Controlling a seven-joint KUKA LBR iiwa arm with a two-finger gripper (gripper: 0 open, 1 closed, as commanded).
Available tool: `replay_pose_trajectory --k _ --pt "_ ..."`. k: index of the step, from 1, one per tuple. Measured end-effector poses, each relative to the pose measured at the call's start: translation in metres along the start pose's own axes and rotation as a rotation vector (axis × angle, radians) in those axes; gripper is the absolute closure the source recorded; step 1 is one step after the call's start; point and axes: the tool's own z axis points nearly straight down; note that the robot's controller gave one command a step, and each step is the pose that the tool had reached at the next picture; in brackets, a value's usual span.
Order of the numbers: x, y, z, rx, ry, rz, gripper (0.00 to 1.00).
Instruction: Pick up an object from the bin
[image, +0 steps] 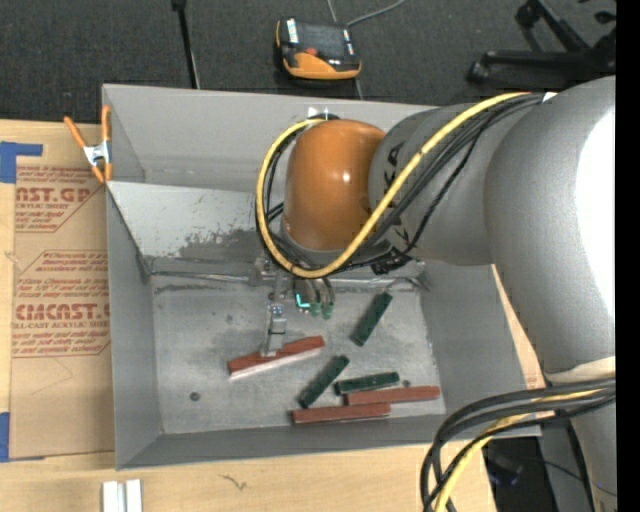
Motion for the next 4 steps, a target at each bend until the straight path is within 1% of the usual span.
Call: replay_pose_trajectory --k 1,2,3,4 --pt "-0.002 -0.001 -0.004 -0.001 -0.007 0.001 0.0" --pt "0.012 -0.025 0.056 0.001 -0.011 -0.08 0.0" --pt "0.017 -0.032 0.014 0.001 -0.002 -0.048 0.0" --pt "0.022 -0.033 -0.006 -0.001 -0.013 -0.051 0.0"
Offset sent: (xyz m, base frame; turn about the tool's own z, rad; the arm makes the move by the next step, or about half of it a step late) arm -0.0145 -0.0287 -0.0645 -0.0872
